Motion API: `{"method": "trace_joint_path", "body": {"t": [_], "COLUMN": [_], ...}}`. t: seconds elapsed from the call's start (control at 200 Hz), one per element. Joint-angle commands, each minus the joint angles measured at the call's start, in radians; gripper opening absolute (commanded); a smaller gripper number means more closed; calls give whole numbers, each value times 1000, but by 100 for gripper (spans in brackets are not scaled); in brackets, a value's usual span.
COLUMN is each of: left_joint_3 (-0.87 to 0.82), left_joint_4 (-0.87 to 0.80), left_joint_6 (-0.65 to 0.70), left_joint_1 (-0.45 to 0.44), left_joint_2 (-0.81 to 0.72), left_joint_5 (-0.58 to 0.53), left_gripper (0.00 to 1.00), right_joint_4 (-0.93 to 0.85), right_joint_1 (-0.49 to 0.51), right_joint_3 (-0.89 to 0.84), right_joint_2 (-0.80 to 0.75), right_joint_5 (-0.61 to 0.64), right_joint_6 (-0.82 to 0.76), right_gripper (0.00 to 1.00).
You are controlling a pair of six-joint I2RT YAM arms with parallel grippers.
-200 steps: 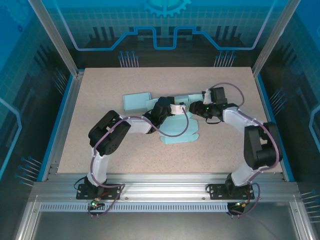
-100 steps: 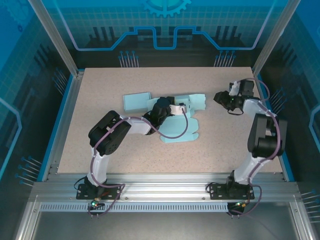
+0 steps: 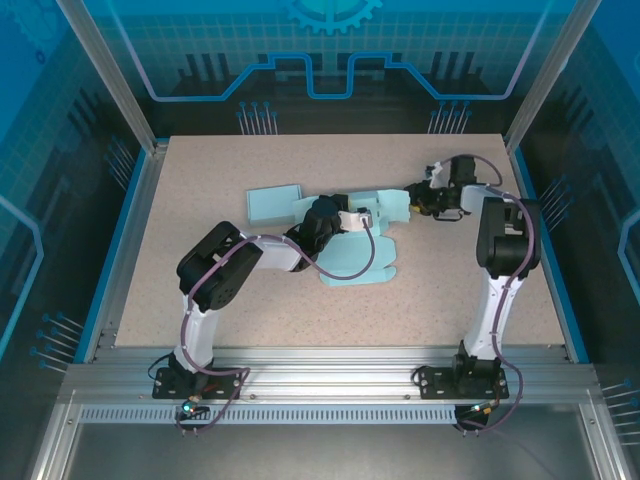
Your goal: Fold the paper box
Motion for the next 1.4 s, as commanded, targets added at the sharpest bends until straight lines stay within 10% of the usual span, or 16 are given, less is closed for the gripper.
{"method": "trace_joint_path", "body": {"t": [0.0, 1.396], "left_joint_3": [-8, -38], "left_joint_4": [55, 159], "left_joint_6": [50, 89], "left_joint_1": [-2, 26], "left_joint_2": [24, 83], "left_joint_5": [12, 93], "left_gripper": [0, 0], "right_joint_4": [17, 264], "right_joint_1": [17, 181], "right_joint_3": [-36, -337], "right_joint_2": [-60, -258], "right_joint_5": [-39, 64], "right_joint_6": [-37, -115], "right_gripper": [38, 52]}}
